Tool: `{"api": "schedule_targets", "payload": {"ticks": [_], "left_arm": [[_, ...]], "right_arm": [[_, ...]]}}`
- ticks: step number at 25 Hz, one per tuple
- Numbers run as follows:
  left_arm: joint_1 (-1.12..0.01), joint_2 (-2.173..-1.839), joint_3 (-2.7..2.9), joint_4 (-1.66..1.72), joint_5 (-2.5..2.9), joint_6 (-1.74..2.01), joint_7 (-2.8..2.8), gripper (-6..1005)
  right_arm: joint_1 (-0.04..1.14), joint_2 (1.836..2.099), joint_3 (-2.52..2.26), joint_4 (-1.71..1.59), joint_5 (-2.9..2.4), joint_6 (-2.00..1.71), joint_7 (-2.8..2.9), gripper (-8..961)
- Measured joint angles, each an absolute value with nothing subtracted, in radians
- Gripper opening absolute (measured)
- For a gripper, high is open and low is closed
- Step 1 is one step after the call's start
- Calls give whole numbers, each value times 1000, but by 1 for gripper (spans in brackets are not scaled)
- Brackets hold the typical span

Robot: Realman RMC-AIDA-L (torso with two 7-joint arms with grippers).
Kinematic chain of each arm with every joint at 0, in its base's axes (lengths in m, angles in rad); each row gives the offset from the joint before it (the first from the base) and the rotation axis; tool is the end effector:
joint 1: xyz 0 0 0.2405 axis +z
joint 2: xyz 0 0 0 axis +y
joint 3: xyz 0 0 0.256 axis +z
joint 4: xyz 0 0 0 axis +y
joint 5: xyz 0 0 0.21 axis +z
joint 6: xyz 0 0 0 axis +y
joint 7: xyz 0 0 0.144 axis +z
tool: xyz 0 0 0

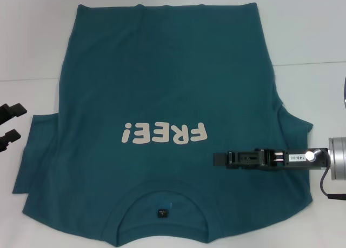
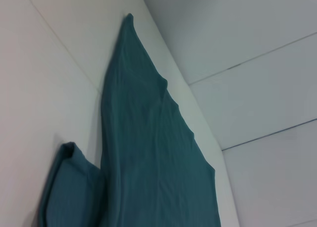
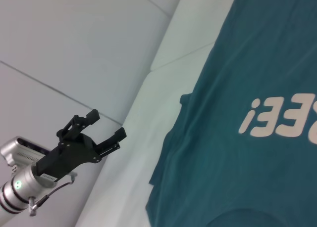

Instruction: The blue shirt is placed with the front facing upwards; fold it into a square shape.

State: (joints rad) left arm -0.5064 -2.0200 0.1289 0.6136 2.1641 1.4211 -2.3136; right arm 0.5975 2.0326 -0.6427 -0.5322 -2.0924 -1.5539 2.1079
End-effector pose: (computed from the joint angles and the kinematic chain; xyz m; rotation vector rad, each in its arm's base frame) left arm -0.3457 0.3357 0.0745 -1.6394 -1.9185 -1.1139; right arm 0.2662 0.3353 -0.0054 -2.4873 1.7208 0.7432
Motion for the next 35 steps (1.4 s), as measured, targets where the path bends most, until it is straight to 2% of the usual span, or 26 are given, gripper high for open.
{"api": "schedule_targets", "payload": {"ticks": [35], "left_arm": [[-554, -2031, 290, 529, 2174, 1052, -2198, 874]], "right_arm": [[607, 2023, -648, -539, -2094, -1514, 2160, 911]]}}
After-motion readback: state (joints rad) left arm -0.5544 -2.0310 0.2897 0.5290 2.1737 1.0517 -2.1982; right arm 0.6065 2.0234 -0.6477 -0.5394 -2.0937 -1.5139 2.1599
